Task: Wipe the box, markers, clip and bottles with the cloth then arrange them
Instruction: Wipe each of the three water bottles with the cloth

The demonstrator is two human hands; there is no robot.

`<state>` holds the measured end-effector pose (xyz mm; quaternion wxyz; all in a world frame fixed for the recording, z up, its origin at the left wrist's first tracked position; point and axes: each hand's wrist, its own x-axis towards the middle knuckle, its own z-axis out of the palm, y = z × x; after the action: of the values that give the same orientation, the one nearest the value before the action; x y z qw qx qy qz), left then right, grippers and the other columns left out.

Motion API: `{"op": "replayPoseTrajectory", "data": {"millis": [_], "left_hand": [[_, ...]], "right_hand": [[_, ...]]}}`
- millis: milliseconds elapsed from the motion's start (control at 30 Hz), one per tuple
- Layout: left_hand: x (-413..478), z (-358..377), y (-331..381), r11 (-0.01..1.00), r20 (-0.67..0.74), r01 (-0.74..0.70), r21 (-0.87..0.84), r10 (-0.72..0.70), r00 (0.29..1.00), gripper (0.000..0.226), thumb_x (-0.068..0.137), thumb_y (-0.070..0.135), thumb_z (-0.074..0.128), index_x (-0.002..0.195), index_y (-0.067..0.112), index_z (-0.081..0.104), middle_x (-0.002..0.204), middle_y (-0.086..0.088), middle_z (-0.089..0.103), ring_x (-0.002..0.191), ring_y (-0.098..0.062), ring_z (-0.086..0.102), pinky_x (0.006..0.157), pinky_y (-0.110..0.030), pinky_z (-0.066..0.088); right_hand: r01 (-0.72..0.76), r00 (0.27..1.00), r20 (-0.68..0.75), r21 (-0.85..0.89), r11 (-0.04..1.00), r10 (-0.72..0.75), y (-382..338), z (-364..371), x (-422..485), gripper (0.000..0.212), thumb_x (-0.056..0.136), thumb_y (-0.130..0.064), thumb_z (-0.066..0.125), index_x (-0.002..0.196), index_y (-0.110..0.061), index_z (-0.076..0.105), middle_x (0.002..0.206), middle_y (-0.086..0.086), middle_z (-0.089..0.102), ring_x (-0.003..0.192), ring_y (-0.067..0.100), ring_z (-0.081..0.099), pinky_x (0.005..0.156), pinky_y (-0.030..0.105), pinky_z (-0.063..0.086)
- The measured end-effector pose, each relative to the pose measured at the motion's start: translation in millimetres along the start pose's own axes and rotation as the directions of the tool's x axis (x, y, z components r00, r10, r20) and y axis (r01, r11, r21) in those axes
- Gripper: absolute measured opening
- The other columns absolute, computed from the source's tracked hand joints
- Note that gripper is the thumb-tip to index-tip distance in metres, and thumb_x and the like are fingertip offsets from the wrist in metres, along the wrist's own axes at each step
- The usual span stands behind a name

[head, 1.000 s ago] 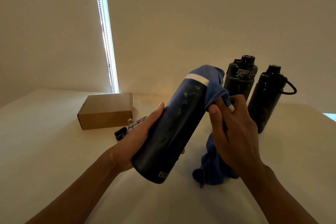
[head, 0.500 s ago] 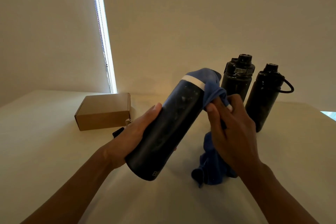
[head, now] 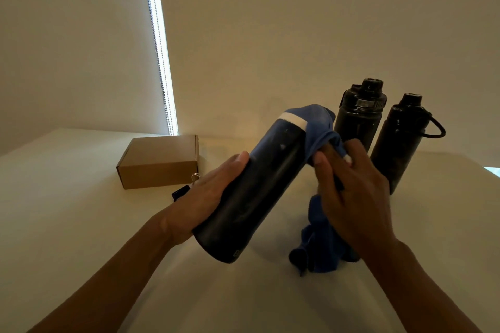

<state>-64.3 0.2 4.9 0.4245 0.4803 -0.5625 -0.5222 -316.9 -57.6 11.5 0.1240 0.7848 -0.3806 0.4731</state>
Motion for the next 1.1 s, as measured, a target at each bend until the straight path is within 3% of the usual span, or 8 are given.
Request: {"op": "replayPoseTrajectory", "data": {"millis": [133, 267, 367, 533, 700, 800, 967, 1100], "left_hand": [[2.5, 0.2, -1.8, 1.0, -0.037, 0.011, -0.003, -0.011, 0.999, 0.061, 0.102, 0.065, 0.035, 0.138, 0.021, 0.059, 0.123, -0.014, 0.073, 0.11, -0.035, 0.073, 0.1, -0.052, 0.057], [2.7, 3.2, 1.5, 1.0, -0.212, 0.022, -0.015, -0.025, 0.977, 0.053, 0.101, 0.065, 0.036, 0.123, 0.027, 0.065, 0.101, -0.003, 0.079, 0.093, -0.024, 0.078, 0.078, -0.032, 0.062], [3.9, 4.3, 1.6, 0.999, -0.3, 0.034, -0.041, -0.045, 0.953, 0.055, 0.097, 0.069, 0.038, 0.118, 0.027, 0.068, 0.094, -0.001, 0.08, 0.089, -0.022, 0.078, 0.082, -0.035, 0.06], [5.3, 6.8, 1.7, 0.996, -0.354, 0.064, -0.063, -0.082, 0.932, 0.061, 0.096, 0.071, 0.039, 0.119, 0.023, 0.07, 0.104, -0.008, 0.078, 0.095, -0.026, 0.076, 0.09, -0.04, 0.061], [5.1, 1.5, 4.7, 0.992, -0.407, 0.034, -0.123, -0.082, 0.91, 0.051, 0.099, 0.066, 0.042, 0.118, 0.024, 0.064, 0.107, -0.006, 0.074, 0.095, -0.023, 0.072, 0.074, -0.031, 0.058], [6.0, -0.9, 6.4, 0.99, -0.417, 0.007, -0.143, -0.067, 0.906, 0.05, 0.098, 0.066, 0.041, 0.116, 0.027, 0.065, 0.108, -0.006, 0.073, 0.098, -0.025, 0.072, 0.076, -0.032, 0.057], [8.1, 0.5, -0.6, 0.987, -0.348, -0.01, -0.163, -0.048, 0.936, 0.048, 0.102, 0.064, 0.038, 0.116, 0.027, 0.065, 0.088, 0.003, 0.08, 0.08, -0.014, 0.078, 0.065, -0.024, 0.06], [8.8, 4.1, -4.2, 0.983, -0.324, -0.01, -0.185, -0.051, 0.945, 0.048, 0.103, 0.064, 0.036, 0.117, 0.027, 0.064, 0.087, 0.004, 0.08, 0.081, -0.013, 0.078, 0.066, -0.024, 0.061]], "right_hand": [[0.043, 0.997, 0.066, 0.026, 0.999, -0.044, -11.5, 9.1, -7.7, 0.039, 0.105, -0.044, 0.036, 0.111, -0.017, 0.064, 0.095, -0.011, 0.042, 0.072, -0.001, 0.04, 0.067, 0.008, 0.034], [0.206, 0.951, 0.207, 0.127, 0.97, -0.229, -27.0, 29.4, -29.6, 0.037, 0.102, -0.043, 0.045, 0.123, -0.019, 0.062, 0.099, -0.002, 0.054, 0.085, -0.005, 0.035, 0.071, 0.02, 0.047], [0.204, 0.952, 0.204, 0.135, 0.97, -0.229, -20.6, 33.5, -31.7, 0.04, 0.101, -0.041, 0.046, 0.126, -0.015, 0.061, 0.105, 0.004, 0.059, 0.083, 0.003, 0.043, 0.067, 0.026, 0.052], [0.114, 0.958, 0.252, 0.111, 0.987, -0.139, -27.5, 26.1, -25.7, 0.037, 0.104, -0.046, 0.037, 0.122, -0.024, 0.06, 0.099, -0.011, 0.05, 0.08, -0.005, 0.036, 0.069, 0.006, 0.031], [0.337, 0.809, 0.453, 0.166, 0.927, -0.375, -61.0, 19.0, -30.0, 0.024, 0.103, -0.051, 0.038, 0.121, -0.044, 0.053, 0.093, -0.019, 0.036, 0.079, -0.004, 0.029, 0.064, 0.012, 0.029], [0.427, 0.742, 0.505, 0.15, 0.892, -0.44, -66.8, 18.9, -29.5, 0.026, 0.103, -0.054, 0.034, 0.125, -0.048, 0.048, 0.098, -0.017, 0.044, 0.08, -0.004, 0.027, 0.063, 0.011, 0.025], [0.123, 0.922, 0.35, 0.143, 0.982, -0.167, -46.9, 28.4, -31.4, 0.04, 0.105, -0.055, 0.021, 0.128, -0.035, 0.047, 0.099, -0.008, 0.054, 0.078, -0.002, 0.04, 0.065, 0.01, 0.033], [0.077, 0.929, 0.344, 0.179, 0.981, -0.136, -48.0, 32.9, -33.5, 0.038, 0.106, -0.055, 0.023, 0.129, -0.035, 0.045, 0.096, -0.013, 0.05, 0.073, 0.0, 0.046, 0.063, 0.014, 0.039]]}}
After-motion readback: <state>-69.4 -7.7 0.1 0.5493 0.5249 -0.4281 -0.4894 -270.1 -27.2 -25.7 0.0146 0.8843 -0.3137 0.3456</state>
